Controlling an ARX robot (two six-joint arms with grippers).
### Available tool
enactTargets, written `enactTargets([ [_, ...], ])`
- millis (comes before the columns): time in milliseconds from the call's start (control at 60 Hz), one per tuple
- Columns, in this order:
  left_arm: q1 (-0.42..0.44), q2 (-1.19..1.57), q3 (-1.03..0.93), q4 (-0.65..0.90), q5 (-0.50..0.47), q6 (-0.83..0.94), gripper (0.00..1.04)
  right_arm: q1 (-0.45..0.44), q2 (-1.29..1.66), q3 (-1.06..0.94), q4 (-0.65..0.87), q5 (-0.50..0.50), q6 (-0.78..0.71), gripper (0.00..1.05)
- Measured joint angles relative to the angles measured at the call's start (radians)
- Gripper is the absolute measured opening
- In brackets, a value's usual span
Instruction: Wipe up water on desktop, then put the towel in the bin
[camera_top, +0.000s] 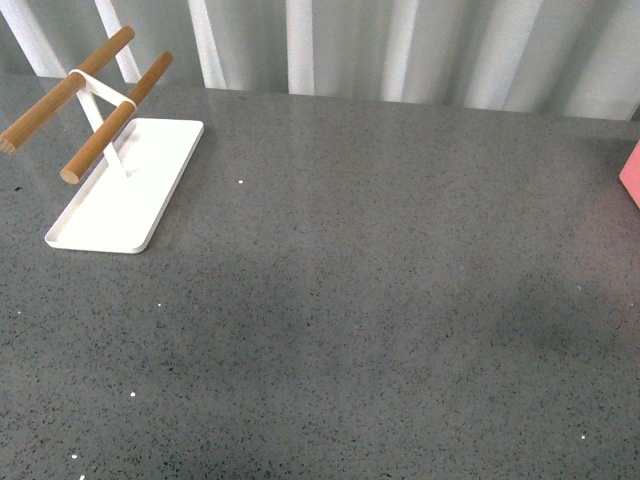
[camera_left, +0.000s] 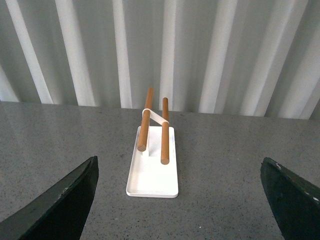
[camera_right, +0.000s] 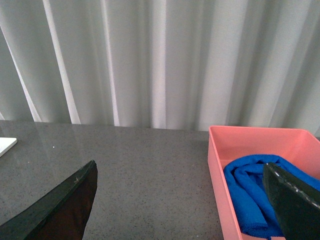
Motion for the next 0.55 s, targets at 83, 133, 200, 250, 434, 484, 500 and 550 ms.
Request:
enactTargets([
  [83,0.0,0.0,0.0,0.0,0.0,0.0,0.98,0.0,0.0,0.0,0.0,0.0,0.0,0.98],
  [133,0.0,0.0,0.0,0.0,0.0,0.0,0.98,0.0,0.0,0.0,0.0,0.0,0.0,0.98],
  [200,0.0,0.0,0.0,0.0,0.0,0.0,0.98,0.0,0.0,0.0,0.0,0.0,0.0,0.98],
  [250,0.0,0.0,0.0,0.0,0.0,0.0,0.98,0.0,0.0,0.0,-0.001,0.0,0.0,0.98],
  [434,0.0,0.0,0.0,0.0,0.0,0.0,0.98,0.0,0.0,0.0,-0.001,0.0,0.0,0.98],
  [484,0.0,0.0,0.0,0.0,0.0,0.0,0.98,0.0,0.0,0.0,-0.001,0.0,0.0,0.98],
  [500,0.0,0.0,0.0,0.0,0.0,0.0,0.98,0.0,0.0,0.0,-0.001,0.0,0.0,0.98],
  [550,0.0,0.0,0.0,0.0,0.0,0.0,0.98,0.0,0.0,0.0,-0.001,0.0,0.0,0.98],
])
